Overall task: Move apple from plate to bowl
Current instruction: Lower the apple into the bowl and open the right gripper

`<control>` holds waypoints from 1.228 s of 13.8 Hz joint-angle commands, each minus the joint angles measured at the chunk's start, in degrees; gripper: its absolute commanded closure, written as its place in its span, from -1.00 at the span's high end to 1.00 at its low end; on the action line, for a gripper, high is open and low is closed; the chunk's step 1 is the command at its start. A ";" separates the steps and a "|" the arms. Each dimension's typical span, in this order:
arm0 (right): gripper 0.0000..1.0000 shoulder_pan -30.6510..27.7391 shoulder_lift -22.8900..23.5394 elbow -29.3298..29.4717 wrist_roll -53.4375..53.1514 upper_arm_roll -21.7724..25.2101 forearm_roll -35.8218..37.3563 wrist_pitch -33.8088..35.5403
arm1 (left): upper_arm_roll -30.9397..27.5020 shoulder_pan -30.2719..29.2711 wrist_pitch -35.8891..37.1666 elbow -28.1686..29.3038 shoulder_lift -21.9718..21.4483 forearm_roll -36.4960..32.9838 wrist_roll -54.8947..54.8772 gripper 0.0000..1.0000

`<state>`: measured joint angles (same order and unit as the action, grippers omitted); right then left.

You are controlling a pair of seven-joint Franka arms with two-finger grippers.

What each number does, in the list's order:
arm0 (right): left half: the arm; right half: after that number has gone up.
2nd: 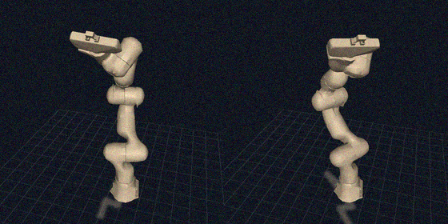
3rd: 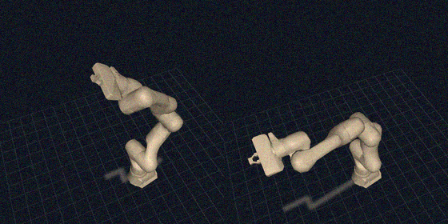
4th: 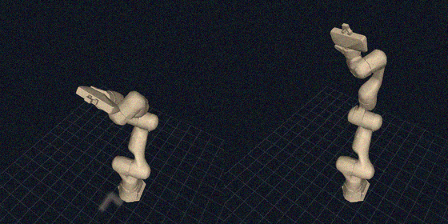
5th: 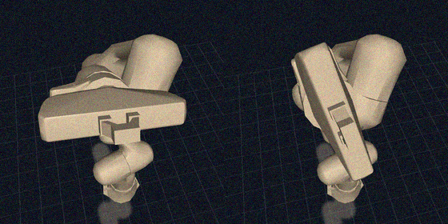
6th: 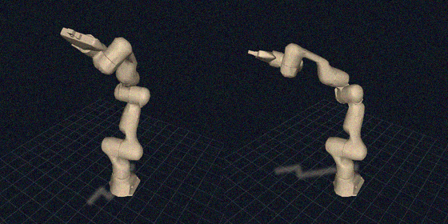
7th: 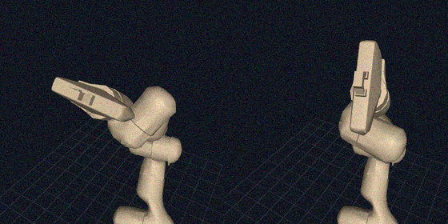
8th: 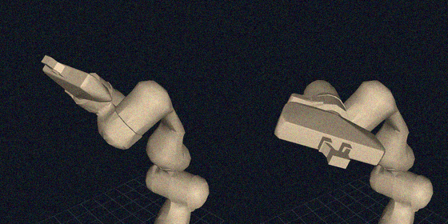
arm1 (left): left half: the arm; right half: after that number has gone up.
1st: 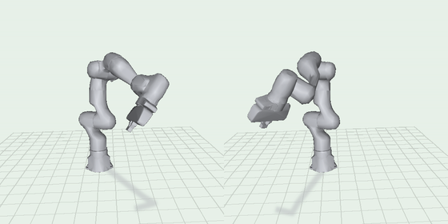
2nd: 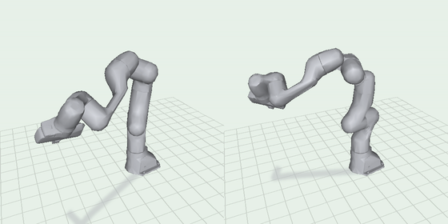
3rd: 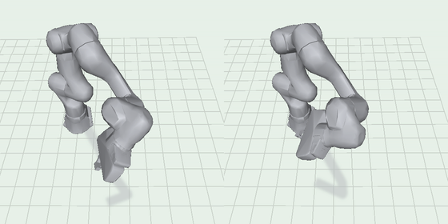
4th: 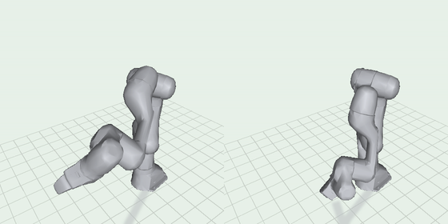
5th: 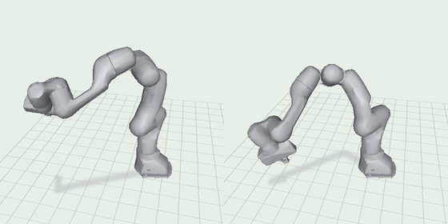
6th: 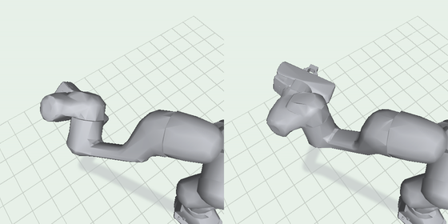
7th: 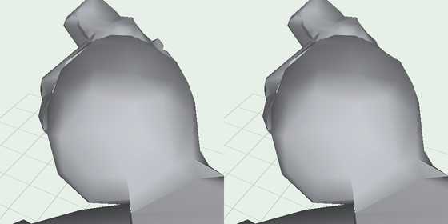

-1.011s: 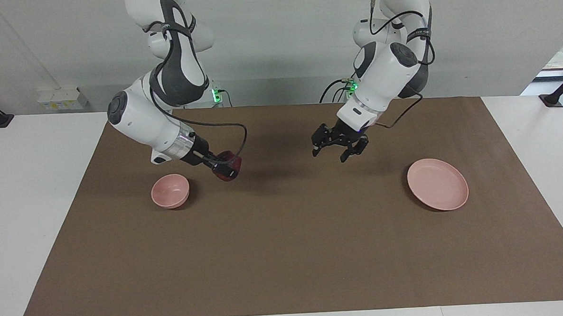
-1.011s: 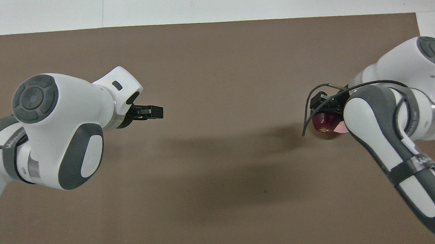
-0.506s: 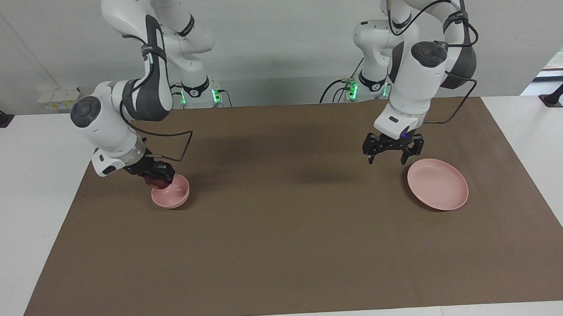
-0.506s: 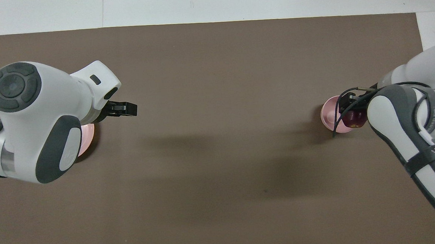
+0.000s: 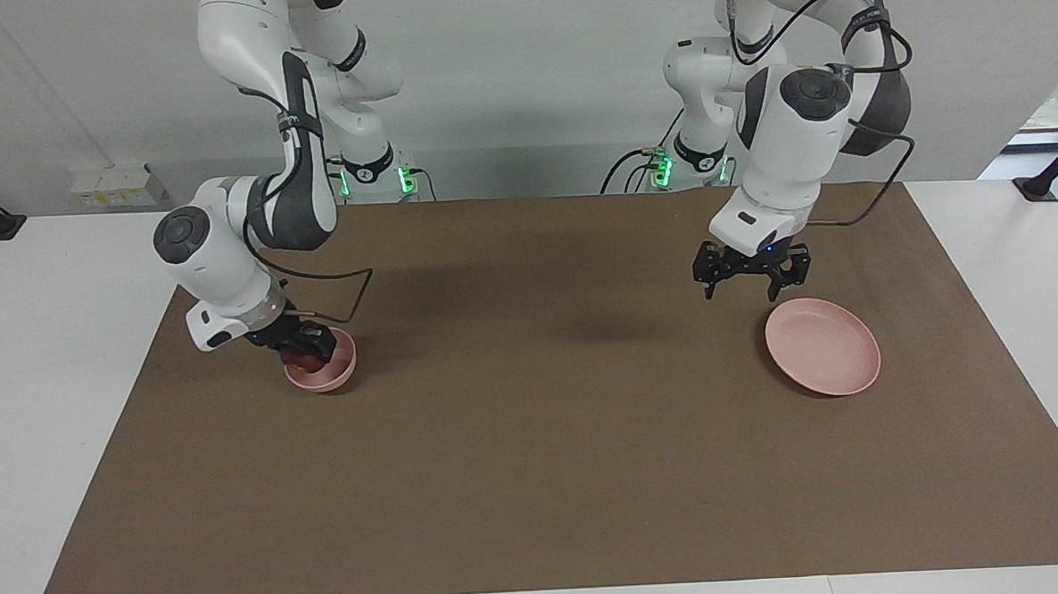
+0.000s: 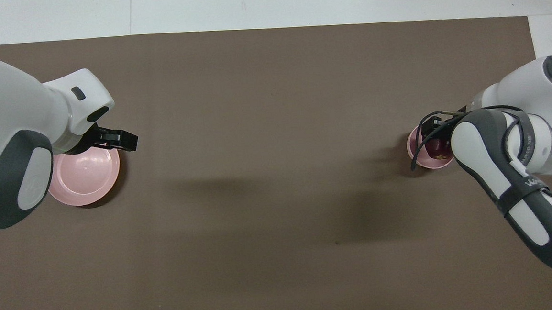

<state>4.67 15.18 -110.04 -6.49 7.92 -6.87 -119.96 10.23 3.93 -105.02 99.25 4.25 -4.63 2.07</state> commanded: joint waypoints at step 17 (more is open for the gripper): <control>1.00 0.34 -2.25 6.49 -1.33 -0.10 0.44 4.98 | -6.45 -0.51 18.00 -13.21 -5.48 6.74 -6.20 1.00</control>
<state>5.14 15.48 -106.09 -7.19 7.77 -7.46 -118.90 3.47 4.27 -87.94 86.38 -0.72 1.35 -3.28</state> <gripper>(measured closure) 0.000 0.000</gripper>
